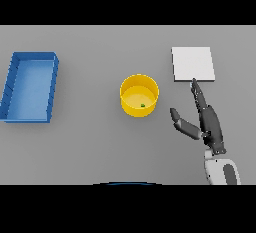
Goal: Pick up the red beaker and tilt it to pour out 1 green nut into yellow bowl. Pick up the yellow bowl and place it on the metallic measuring scale.
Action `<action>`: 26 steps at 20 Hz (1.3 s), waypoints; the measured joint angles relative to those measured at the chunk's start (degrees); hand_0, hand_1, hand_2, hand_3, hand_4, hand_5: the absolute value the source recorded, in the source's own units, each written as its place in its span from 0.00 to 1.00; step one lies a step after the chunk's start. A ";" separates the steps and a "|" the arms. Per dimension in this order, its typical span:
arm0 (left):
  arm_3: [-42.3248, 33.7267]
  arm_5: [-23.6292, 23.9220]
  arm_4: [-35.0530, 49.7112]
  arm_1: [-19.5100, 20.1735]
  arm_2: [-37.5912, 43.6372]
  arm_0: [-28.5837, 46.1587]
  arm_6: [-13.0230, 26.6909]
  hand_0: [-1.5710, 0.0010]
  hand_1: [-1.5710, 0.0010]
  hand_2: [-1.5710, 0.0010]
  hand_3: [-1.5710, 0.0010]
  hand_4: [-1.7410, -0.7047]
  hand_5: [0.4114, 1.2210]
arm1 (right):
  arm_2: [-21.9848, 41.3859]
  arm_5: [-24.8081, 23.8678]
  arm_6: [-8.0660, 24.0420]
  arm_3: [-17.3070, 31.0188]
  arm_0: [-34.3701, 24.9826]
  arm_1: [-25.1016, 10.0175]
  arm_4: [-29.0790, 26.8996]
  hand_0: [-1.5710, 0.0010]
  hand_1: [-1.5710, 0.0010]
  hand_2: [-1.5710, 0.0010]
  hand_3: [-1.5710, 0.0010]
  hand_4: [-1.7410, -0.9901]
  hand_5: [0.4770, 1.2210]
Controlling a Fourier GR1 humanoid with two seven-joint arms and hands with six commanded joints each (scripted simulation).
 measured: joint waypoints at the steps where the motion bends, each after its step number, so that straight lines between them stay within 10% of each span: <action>1: -1.60 1.40 2.16 0.09 1.59 2.94 1.49 0.00 0.00 0.00 0.00 0.00 1.00 | -0.14 0.22 0.35 0.15 -0.29 -0.25 -0.19 1.00 1.00 1.00 1.00 0.81 0.22; 10: -28.79 10.67 14.47 -2.50 7.68 32.21 12.65 0.00 0.00 0.00 0.00 0.00 1.00 | -0.44 0.94 -1.11 0.49 -0.16 -0.87 -0.87 1.00 1.00 1.00 1.00 0.77 0.27; 16: -39.97 13.78 16.45 -4.05 7.87 42.18 18.92 0.00 0.00 0.00 0.00 0.00 0.63 | -0.01 1.11 -1.49 -0.11 0.18 -0.74 -0.70 1.00 1.00 1.00 1.00 0.78 0.26; 18: -42.15 13.55 17.09 -4.44 7.85 43.06 22.19 0.00 0.00 0.03 0.03 0.21 0.50 | -0.39 1.09 -0.08 -0.29 -0.60 -0.86 -1.14 1.00 1.00 1.00 1.00 0.78 0.26; 22: -47.68 5.11 22.56 -2.76 8.02 46.01 20.19 0.52 0.56 0.58 0.57 0.67 0.34 | -0.40 1.10 -0.07 -0.62 0.23 -0.95 -1.18 1.00 1.00 1.00 1.00 0.79 0.26; 26: -49.26 -0.31 23.45 -0.81 6.44 47.38 22.02 0.80 0.82 0.83 0.82 0.87 0.27 | -0.60 0.88 -1.45 0.10 0.55 -0.87 -1.18 1.00 1.00 1.00 1.00 0.78 0.26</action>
